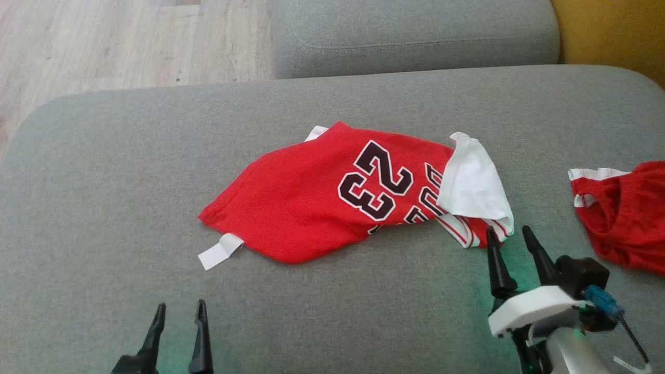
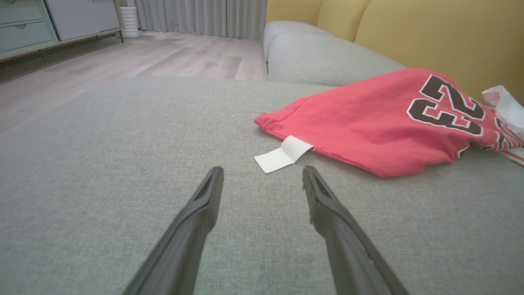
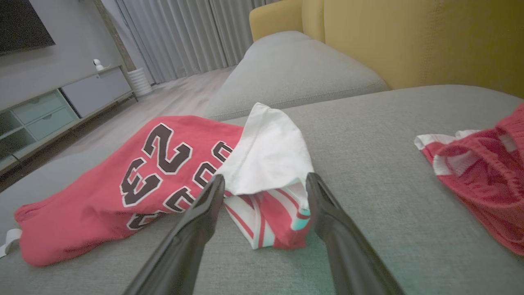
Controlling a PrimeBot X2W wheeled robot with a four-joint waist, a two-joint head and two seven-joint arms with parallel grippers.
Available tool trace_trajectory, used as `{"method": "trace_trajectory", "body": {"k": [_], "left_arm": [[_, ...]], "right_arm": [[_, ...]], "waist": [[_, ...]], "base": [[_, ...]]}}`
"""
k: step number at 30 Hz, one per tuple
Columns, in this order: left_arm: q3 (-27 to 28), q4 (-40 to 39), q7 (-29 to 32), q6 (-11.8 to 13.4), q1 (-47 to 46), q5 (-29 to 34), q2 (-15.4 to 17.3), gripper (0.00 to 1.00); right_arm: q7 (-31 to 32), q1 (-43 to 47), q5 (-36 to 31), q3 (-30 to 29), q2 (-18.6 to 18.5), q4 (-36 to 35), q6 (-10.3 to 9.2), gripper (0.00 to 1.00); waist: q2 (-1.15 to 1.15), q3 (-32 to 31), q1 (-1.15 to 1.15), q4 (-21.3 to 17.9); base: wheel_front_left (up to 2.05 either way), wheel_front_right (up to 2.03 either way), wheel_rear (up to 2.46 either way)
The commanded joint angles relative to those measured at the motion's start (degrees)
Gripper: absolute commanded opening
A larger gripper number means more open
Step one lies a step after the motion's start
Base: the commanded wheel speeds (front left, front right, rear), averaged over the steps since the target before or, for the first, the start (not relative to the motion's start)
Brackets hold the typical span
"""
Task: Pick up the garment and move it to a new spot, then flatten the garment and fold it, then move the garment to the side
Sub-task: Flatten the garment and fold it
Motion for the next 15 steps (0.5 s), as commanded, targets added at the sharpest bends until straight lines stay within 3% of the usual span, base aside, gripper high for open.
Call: {"method": "trace_trajectory", "body": {"k": [1,10,15], "left_arm": [[2.0,-1.8,-0.3,-0.5,-2.8,1.0,-0.4,1.0],[0.8,-0.6,-0.3,-2.5,-4.9,1.8,-1.1,1.0],[-0.2,-0.3,-0.3,-2.4,-5.2,0.5,-1.1,1.0]], "right_arm": [[-0.1,-1.8,-1.8,0.2,-0.1,-0.8,0.11,1.0],[-0.1,-7.7,-15.1,-6.4,-0.1,6.7,0.11,1.0],[-0.1,-9.3,-16.8,-9.0,-0.1,8.0,0.11,1.0]], "waist": [[0.0,0.2,0.0,0.2],[0.0,2.4,0.0,2.6],[0.0,3.2,0.0,3.5]], "base": [[0.0,0.0,0.0],[0.0,0.0,0.0],[0.0,0.0,0.0]]}}
